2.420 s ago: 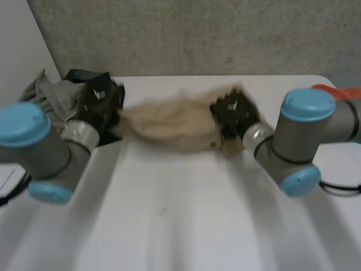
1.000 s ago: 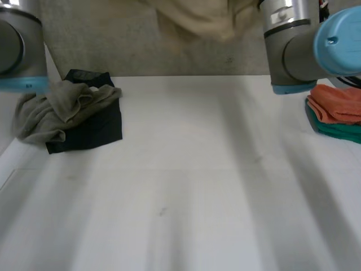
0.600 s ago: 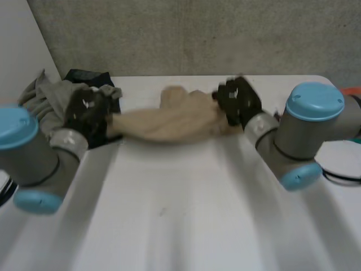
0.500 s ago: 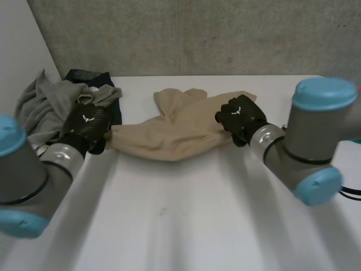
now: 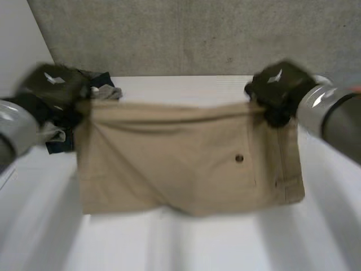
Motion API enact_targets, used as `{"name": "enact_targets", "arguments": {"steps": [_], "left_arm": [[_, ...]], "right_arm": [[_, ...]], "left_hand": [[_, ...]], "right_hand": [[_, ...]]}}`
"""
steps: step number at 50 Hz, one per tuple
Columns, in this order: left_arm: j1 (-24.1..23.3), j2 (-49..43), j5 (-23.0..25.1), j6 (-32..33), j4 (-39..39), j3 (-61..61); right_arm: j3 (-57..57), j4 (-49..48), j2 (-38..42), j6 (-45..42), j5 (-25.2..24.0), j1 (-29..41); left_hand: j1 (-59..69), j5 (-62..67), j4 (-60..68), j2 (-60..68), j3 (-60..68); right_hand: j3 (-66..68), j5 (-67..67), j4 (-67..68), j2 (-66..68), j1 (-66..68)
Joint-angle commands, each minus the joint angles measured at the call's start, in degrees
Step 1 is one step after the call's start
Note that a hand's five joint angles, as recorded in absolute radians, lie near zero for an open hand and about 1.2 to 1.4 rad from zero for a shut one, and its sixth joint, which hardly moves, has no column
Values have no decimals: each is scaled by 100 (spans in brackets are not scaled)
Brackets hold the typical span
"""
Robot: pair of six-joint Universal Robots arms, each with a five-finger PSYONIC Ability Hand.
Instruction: Fold the laundry.
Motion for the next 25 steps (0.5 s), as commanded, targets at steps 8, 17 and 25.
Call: {"name": "enact_targets", "arguments": {"steps": [8, 17, 25], "left_arm": [[-219, -2798, -735, 595, 731, 3577], [-114, -1928, -983, -855, 3771, 3677], [-70, -1717, -762, -777, 3809, 2658]], "right_arm": [[-2424, -1599, 2206, -36, 634, 193], [-1909, -6081, 1328, 588, 214, 123], [-1529, -6191, 1493, 641, -270, 123]], "left_hand": [[1509, 1327, 1118, 1145, 1183], [1509, 1327, 1118, 1145, 1183], [1509, 1327, 1118, 1145, 1183]], "right_hand": [[1204, 1141, 1128, 1331, 1659], [1204, 1141, 1128, 1331, 1659], [1204, 1141, 1128, 1331, 1659]]}}
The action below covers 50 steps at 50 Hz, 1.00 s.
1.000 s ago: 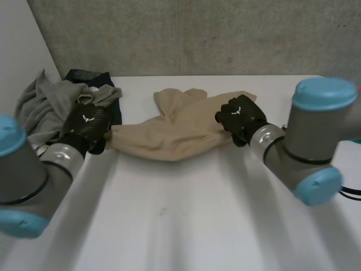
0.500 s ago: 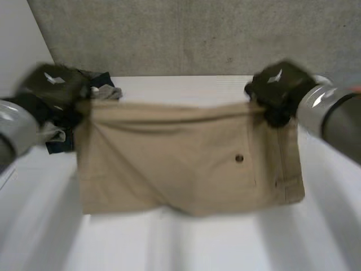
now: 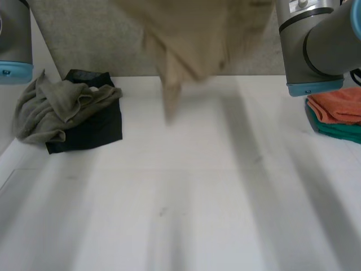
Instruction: Fold the laundry.
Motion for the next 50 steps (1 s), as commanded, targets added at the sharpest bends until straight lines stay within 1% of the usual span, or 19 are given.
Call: {"name": "enact_targets", "arguments": {"steps": [1, 4, 6, 9, 12, 17, 22, 28, 32, 35, 38, 39, 40, 42, 43, 44, 46, 47, 50], "left_arm": [[73, 208, 64, 36, -90, -1188], [91, 217, -16, 54, -222, -1663], [64, 182, -34, 54, -301, -2138], [12, 42, 18, 106, -310, -2787], [-76, -213, 98, 203, -302, -3211], [-261, -888, 151, 720, -345, -3826], [-314, -935, 45, 1196, -679, -4204], [-314, -294, -8, 1319, -1303, -4679], [-322, 286, 19, 1398, -1962, -5048], [-349, 918, 124, 1748, -2942, -5434], [-428, 1315, 194, 2092, -3691, -5707], [-489, 1533, 255, 2424, -4277, -5882], [-516, 1631, 282, 2610, -4588, -5962], [-559, 1790, 326, 2961, -5185, -6103], [-586, 1895, 370, 3276, -5693, -6182], [-586, 1931, 405, 3419, -5898, -6191], [-604, 1966, 502, 3639, -6049, -6139], [-595, 1958, 615, 3770, -5928, -5982], [-612, 1791, 687, 3632, -5384, -5621]], "right_arm": [[311, 121, 268, 67, -362, -35], [346, 359, 488, 75, -423, -53], [434, 570, 743, 93, -598, -53], [679, 790, 1093, 76, -879, -36], [882, 887, 1358, 32, -986, -36], [1303, 1159, 1868, -328, -802, -18], [1682, 1695, 1895, -856, -538, -27], [2305, 2661, 1351, -1208, -406, -1], [2833, 3504, 710, -1401, -371, 34], [3385, 4469, 8, -1602, -213, 35], [3755, 5288, -441, -1840, -37, 17], [4035, 5873, -747, -2015, 42, -9], [4194, 6184, -890, -2103, 60, -27], [4493, 6747, -1127, -2332, 34, -71], [4738, 7158, -1337, -2655, -71, -140], [4811, 7215, -1418, -2815, -168, -185], [4899, 7145, -1515, -3087, -405, -264], [4925, 6980, -1515, -3254, -580, -316], [4838, 6610, -1384, -3107, -678, -413]], "left_hand": [[1509, 1288, 1115, 1142, 1170], [1509, 1288, 1115, 1142, 1170], [1509, 1288, 1115, 1142, 1170], [1509, 1288, 1115, 1142, 1170], [1509, 1288, 1115, 1142, 1170], [1509, 1288, 1115, 1142, 1170], [1509, 1288, 1115, 1142, 1170], [1509, 1288, 1115, 1142, 1170], [1509, 1288, 1115, 1142, 1170], [1509, 1288, 1115, 1142, 1170], [1509, 1288, 1115, 1142, 1170], [1509, 1288, 1115, 1142, 1170], [1509, 1288, 1115, 1142, 1170], [1509, 1288, 1115, 1142, 1170], [1509, 1288, 1115, 1142, 1170], [1509, 1288, 1115, 1142, 1170], [1509, 1288, 1115, 1142, 1170], [1509, 1288, 1115, 1142, 1170], [1509, 1288, 1115, 1142, 1170]], "right_hand": [[1204, 1140, 1128, 1331, 1659], [1204, 1140, 1128, 1331, 1659], [1204, 1140, 1128, 1331, 1659], [1204, 1140, 1128, 1331, 1659], [1204, 1140, 1128, 1331, 1659], [1204, 1140, 1128, 1331, 1659], [1204, 1140, 1128, 1331, 1659], [1204, 1140, 1128, 1331, 1659], [1204, 1140, 1128, 1331, 1659], [1204, 1140, 1128, 1331, 1659], [1204, 1140, 1128, 1331, 1659], [1204, 1140, 1128, 1331, 1659], [1204, 1140, 1128, 1331, 1659], [1204, 1140, 1128, 1331, 1659], [1204, 1140, 1128, 1331, 1659], [1204, 1140, 1128, 1331, 1659], [1204, 1140, 1128, 1331, 1659], [1204, 1140, 1128, 1331, 1659], [1204, 1140, 1128, 1331, 1659]]}}
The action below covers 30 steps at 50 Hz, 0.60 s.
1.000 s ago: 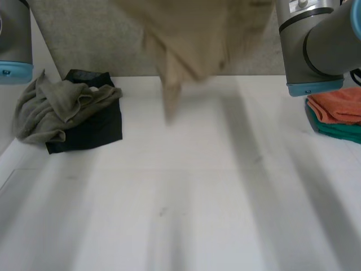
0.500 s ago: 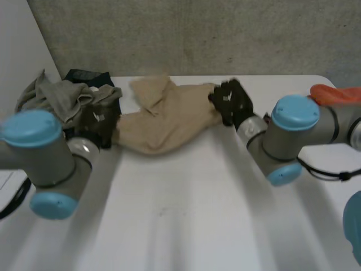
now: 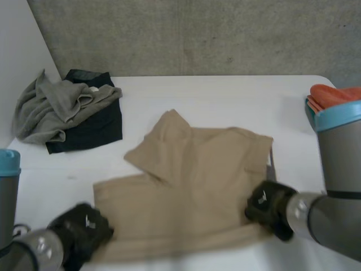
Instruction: Fold the laundry.
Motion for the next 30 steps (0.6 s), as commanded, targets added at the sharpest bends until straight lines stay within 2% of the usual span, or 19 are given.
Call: {"name": "enact_targets", "arguments": {"steps": [1, 4, 5, 8, 9, 13, 18, 24, 30], "left_arm": [[-78, -312, 236, 142, 587, 716], [-148, -682, 200, -229, 1336, 1182], [-201, -1040, 157, -430, 1852, 1515], [-289, -1561, 86, -633, 2558, 2061], [-341, -1893, 34, -695, 2943, 2454], [-499, -2737, -28, -634, 3736, 3483], [-614, -3749, -20, -599, 4230, 4741], [-588, -5031, -151, -476, 4266, 6278], [-518, -5675, -178, -458, 4283, 7063]], "right_arm": [[-16, -637, 151, -90, -420, -282], [-316, -1166, 433, 525, -218, -326], [-499, -1472, 582, 893, 0, -361], [-746, -1939, 785, 1335, 431, -405], [-869, -2298, 925, 1502, 729, -431], [-1037, -3264, 1172, 1626, 1205, -423], [-1134, -4610, 1409, 1618, 1189, -449], [-1309, -6165, 1944, 1591, 1110, -414], [-1634, -6678, 2446, 1503, 1057, -397]], "left_hand": [[1508, 1267, 1115, 1142, 1170], [1508, 1267, 1115, 1142, 1170], [1508, 1267, 1115, 1142, 1170], [1508, 1267, 1115, 1142, 1170], [1508, 1267, 1115, 1142, 1170], [1508, 1267, 1115, 1142, 1170], [1508, 1267, 1115, 1142, 1170], [1508, 1267, 1115, 1142, 1170], [1508, 1267, 1115, 1142, 1170]], "right_hand": [[1204, 1140, 1125, 1331, 1659], [1204, 1140, 1125, 1331, 1659], [1204, 1140, 1125, 1331, 1659], [1204, 1140, 1125, 1331, 1659], [1204, 1140, 1125, 1331, 1659], [1204, 1140, 1125, 1331, 1659], [1204, 1140, 1125, 1331, 1659], [1204, 1140, 1125, 1331, 1659], [1204, 1140, 1125, 1331, 1659]]}}
